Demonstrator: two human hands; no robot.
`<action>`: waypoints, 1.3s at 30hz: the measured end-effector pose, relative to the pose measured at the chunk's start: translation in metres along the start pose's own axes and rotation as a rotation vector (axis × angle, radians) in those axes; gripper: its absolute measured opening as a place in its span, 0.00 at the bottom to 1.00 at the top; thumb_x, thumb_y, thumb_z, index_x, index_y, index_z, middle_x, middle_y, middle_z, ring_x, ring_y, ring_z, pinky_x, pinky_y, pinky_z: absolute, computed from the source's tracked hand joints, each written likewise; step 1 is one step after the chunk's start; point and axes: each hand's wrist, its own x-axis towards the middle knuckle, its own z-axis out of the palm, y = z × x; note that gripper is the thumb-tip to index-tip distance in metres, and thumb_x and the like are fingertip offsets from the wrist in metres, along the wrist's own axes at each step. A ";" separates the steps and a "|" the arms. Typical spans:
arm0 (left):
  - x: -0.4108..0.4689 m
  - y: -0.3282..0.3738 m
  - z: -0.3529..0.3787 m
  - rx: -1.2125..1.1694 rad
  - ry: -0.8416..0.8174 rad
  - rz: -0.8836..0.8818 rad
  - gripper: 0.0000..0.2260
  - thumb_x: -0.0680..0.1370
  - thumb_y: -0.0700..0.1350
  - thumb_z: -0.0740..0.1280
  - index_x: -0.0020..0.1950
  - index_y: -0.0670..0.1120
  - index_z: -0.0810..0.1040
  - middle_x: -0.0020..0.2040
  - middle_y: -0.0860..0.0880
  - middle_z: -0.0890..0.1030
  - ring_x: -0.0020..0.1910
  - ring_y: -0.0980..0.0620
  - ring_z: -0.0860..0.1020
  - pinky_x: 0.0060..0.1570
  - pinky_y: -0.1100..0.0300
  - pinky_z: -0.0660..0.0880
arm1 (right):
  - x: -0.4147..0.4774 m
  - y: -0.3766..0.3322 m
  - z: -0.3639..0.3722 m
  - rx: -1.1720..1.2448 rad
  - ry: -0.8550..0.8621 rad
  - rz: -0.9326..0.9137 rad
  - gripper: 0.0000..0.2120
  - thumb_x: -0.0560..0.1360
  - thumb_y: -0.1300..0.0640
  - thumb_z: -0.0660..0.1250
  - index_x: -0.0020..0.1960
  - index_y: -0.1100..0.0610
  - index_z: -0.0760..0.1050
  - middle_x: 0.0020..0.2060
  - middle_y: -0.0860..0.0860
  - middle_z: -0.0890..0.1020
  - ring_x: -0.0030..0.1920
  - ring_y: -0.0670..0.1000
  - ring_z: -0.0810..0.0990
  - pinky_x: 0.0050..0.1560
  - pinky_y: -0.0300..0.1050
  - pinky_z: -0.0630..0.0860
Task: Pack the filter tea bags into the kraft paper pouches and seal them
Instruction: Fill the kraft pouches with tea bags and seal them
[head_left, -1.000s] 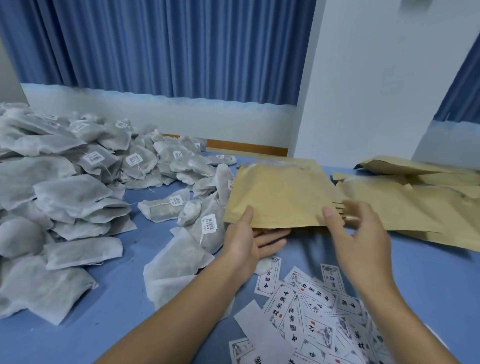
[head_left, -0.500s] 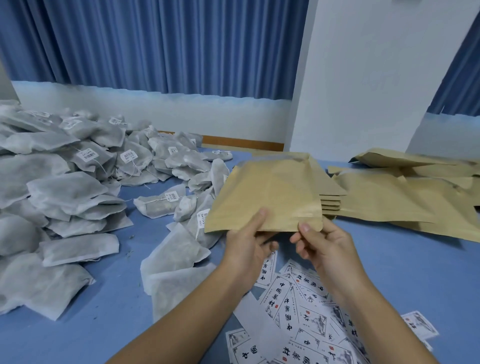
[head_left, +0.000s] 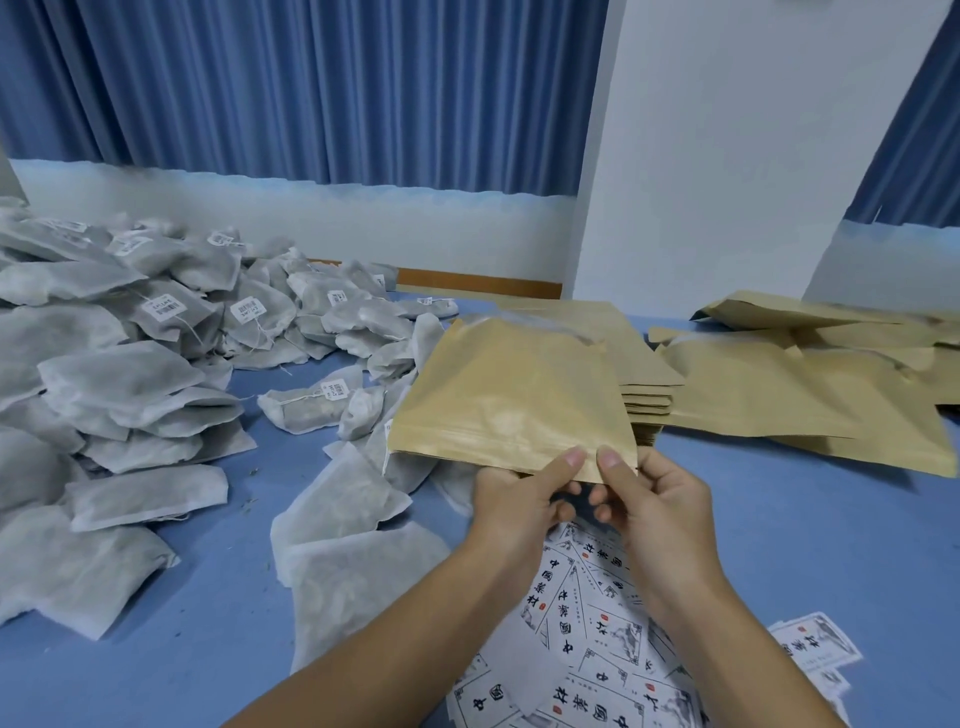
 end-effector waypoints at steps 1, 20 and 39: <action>0.000 0.000 0.000 -0.009 0.002 -0.009 0.13 0.74 0.43 0.77 0.43 0.36 0.77 0.36 0.40 0.77 0.28 0.49 0.70 0.30 0.56 0.62 | 0.000 -0.001 0.000 -0.028 0.002 -0.020 0.06 0.78 0.59 0.69 0.46 0.63 0.81 0.28 0.55 0.77 0.30 0.50 0.73 0.32 0.40 0.74; 0.002 0.000 -0.002 -0.095 -0.059 0.044 0.05 0.68 0.45 0.78 0.39 0.46 0.85 0.38 0.45 0.81 0.33 0.51 0.76 0.30 0.61 0.69 | -0.006 -0.002 0.011 0.256 0.122 0.086 0.04 0.74 0.63 0.73 0.43 0.64 0.80 0.29 0.54 0.77 0.29 0.49 0.74 0.32 0.41 0.73; -0.001 0.005 -0.003 -0.116 -0.039 0.167 0.09 0.70 0.47 0.78 0.45 0.43 0.85 0.39 0.42 0.82 0.29 0.50 0.78 0.28 0.59 0.75 | -0.007 -0.006 0.013 0.194 0.211 0.072 0.07 0.74 0.62 0.74 0.39 0.60 0.78 0.27 0.52 0.74 0.28 0.48 0.70 0.32 0.41 0.71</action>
